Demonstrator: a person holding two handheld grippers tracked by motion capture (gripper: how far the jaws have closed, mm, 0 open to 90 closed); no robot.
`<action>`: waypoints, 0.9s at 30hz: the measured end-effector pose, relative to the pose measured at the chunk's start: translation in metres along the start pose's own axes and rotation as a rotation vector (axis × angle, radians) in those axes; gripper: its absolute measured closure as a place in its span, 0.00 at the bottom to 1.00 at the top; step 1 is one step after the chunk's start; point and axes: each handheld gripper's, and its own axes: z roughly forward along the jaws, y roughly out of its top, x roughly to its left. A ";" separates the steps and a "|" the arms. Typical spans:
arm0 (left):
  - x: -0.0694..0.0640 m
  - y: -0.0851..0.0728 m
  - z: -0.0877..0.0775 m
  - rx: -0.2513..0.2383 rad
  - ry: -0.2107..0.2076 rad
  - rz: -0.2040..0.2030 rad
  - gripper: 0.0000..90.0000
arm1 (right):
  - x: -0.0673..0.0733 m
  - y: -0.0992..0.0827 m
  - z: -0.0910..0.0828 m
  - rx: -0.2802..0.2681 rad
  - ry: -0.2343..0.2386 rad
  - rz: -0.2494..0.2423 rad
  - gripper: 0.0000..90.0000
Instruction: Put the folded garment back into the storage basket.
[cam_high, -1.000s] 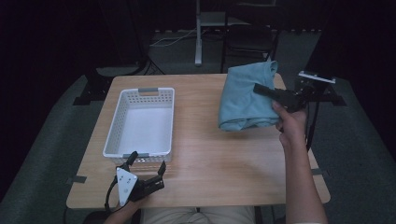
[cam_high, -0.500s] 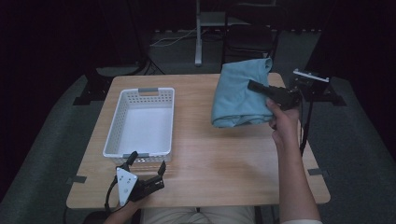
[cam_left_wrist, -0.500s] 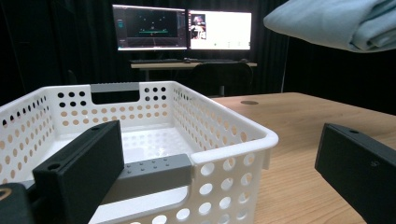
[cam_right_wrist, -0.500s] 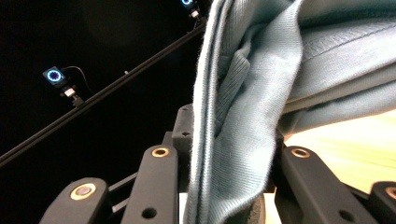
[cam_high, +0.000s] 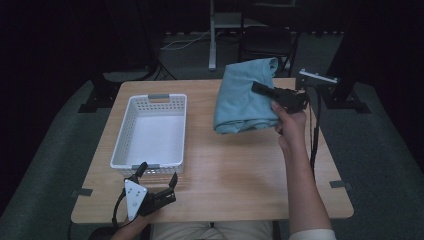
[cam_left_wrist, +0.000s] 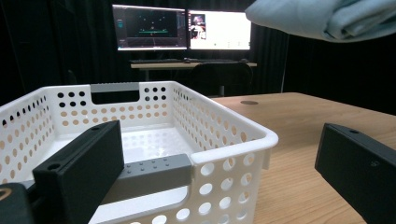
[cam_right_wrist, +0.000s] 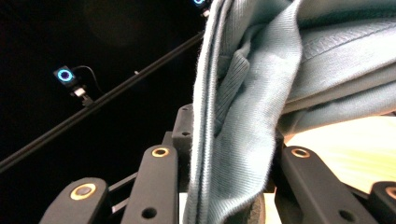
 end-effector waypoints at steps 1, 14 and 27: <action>0.000 0.000 0.000 0.000 0.000 0.000 0.03 | 0.000 -0.001 0.003 -0.002 0.006 -0.001 0.78; 0.000 0.000 0.000 0.001 -0.004 0.000 0.03 | 0.012 -0.002 0.041 0.024 0.048 -0.008 0.78; 0.000 0.000 0.000 0.000 -0.002 0.000 0.03 | 0.027 -0.003 0.080 0.035 0.104 -0.013 0.78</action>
